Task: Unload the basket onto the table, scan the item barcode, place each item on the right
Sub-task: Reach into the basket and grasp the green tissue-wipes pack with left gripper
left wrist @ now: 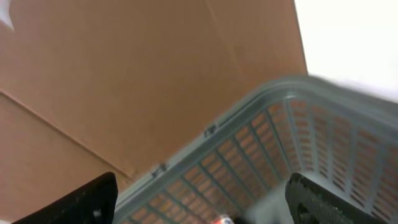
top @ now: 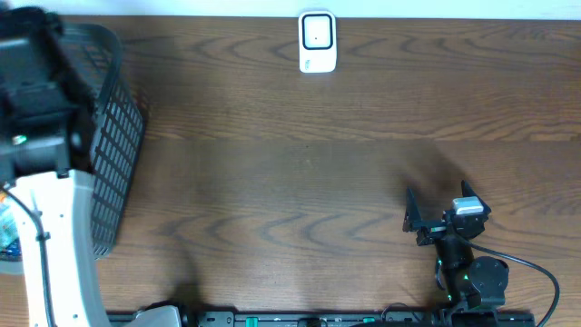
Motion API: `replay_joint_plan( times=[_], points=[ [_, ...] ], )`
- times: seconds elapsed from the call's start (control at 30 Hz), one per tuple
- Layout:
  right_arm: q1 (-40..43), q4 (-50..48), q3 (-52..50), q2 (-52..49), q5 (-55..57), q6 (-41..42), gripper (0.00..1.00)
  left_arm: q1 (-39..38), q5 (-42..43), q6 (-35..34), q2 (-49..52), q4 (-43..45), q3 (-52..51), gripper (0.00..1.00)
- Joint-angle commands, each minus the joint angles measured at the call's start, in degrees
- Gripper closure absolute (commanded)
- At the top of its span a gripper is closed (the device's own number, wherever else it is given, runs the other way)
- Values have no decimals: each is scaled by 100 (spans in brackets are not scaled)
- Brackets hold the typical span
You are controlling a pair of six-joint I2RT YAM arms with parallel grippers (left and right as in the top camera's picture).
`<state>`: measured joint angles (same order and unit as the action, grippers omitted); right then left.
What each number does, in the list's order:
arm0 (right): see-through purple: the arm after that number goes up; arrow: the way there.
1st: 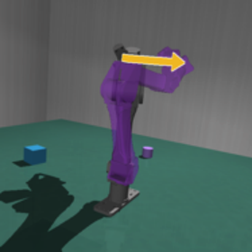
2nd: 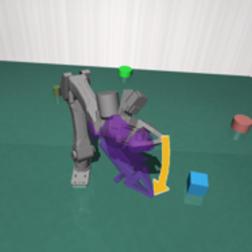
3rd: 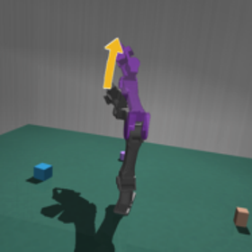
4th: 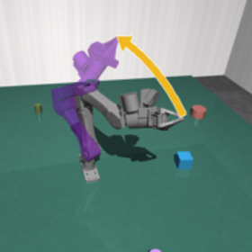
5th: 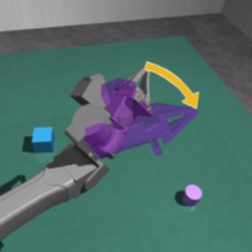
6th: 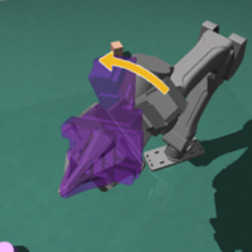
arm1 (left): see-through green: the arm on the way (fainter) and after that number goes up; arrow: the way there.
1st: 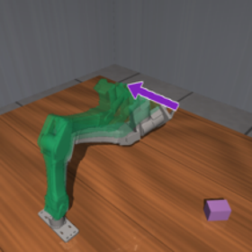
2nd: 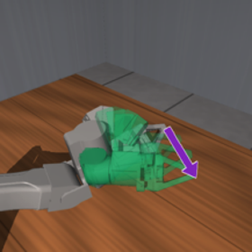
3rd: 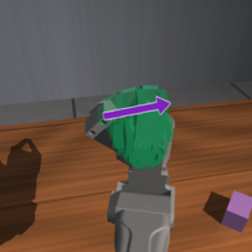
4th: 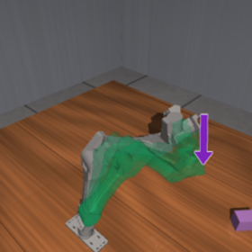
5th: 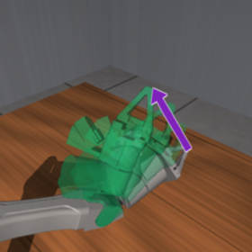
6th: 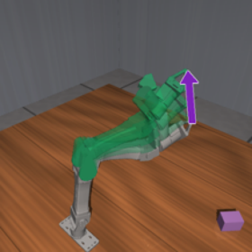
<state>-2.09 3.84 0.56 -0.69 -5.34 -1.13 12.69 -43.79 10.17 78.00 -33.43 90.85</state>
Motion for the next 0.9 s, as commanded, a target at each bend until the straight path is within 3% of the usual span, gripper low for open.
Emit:
replay_joint_plan(
  times=[0.0, 0.1, 0.17, 0.3, 0.57, 0.87],
  points=[
    [50, 9, -24, 31, 31, 0, 1, 686, 1781, -881, -101, -367, 164, 14],
    [50, 9, -24, 31, 31, 0, 1, 1373, 2903, -1008, -24, -542, 164, 14],
    [50, 9, -24, 31, 31, 0, 1, 1727, 3178, -1008, 26, -610, 164, 14],
    [50, 9, -24, 31, 31, 0, 1, 2116, 3224, -1005, 57, -721, 125, 14],
    [50, 9, -24, 31, 31, 0, 1, 2149, 3263, -999, 151, -1458, 31, 14],
    [50, 9, -24, 31, 31, 0, 1, 2590, 3193, -1121, 1207, -1906, -348, 14]
  ],
)
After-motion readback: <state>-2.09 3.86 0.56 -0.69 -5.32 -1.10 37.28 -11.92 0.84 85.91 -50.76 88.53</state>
